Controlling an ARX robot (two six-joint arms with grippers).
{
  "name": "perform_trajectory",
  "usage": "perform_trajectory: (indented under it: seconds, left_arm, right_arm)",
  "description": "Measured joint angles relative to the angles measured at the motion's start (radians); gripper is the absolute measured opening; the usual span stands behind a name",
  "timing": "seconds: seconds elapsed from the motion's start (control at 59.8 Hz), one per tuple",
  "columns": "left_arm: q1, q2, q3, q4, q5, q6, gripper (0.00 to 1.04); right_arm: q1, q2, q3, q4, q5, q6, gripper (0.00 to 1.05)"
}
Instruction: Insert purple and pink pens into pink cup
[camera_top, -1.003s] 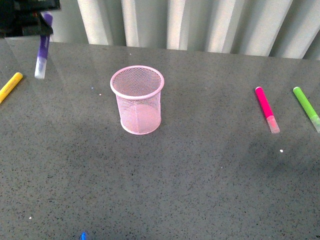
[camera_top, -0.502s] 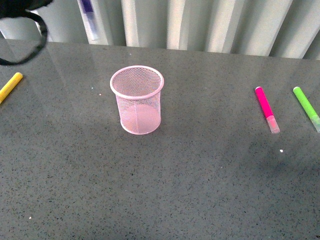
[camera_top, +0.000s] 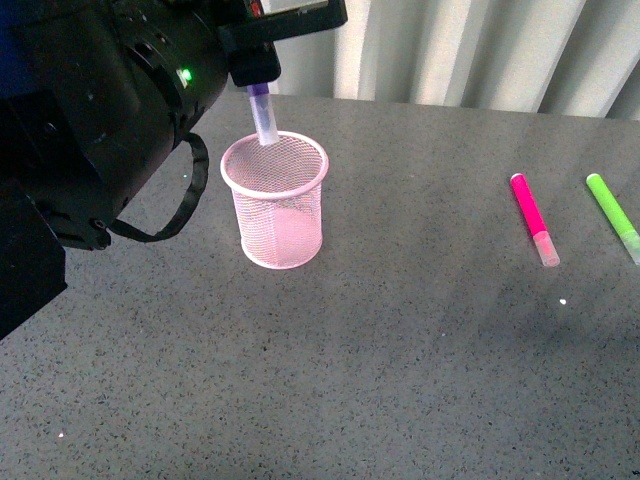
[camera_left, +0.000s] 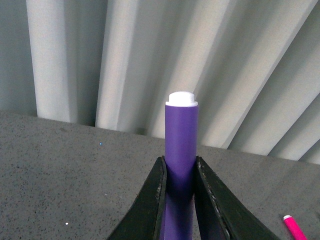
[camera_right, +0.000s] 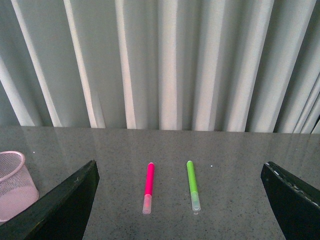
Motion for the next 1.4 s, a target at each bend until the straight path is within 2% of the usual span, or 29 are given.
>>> perform_trajectory:
  seconds: [0.502, 0.619, 0.97, 1.087, 1.204, 1.404]
  left_arm:
    - [-0.005, 0.103, 0.038, 0.002, -0.006, 0.000, 0.12]
    - [-0.005, 0.113, 0.042, -0.038, 0.004, -0.014, 0.13]
    - [0.023, 0.070, 0.013, -0.133, 0.052, -0.068, 0.73]
    - [0.055, -0.074, -0.032, -0.239, 0.075, -0.051, 0.99]
    - [0.088, -0.214, -0.053, -0.440, 0.127, -0.002, 0.98]
    - [0.185, -0.530, -0.148, -0.919, 0.257, 0.103, 0.98]
  right_arm:
    - [0.000, 0.000, 0.000, 0.000, 0.000, 0.000, 0.98]
    - [0.000, 0.000, 0.000, 0.000, 0.000, 0.000, 0.98]
    - [0.000, 0.000, 0.000, 0.000, 0.000, 0.000, 0.98]
    - [0.000, 0.000, 0.000, 0.000, 0.000, 0.000, 0.98]
    - [0.000, 0.000, 0.000, 0.000, 0.000, 0.000, 0.98]
    - [0.000, 0.000, 0.000, 0.000, 0.000, 0.000, 0.98]
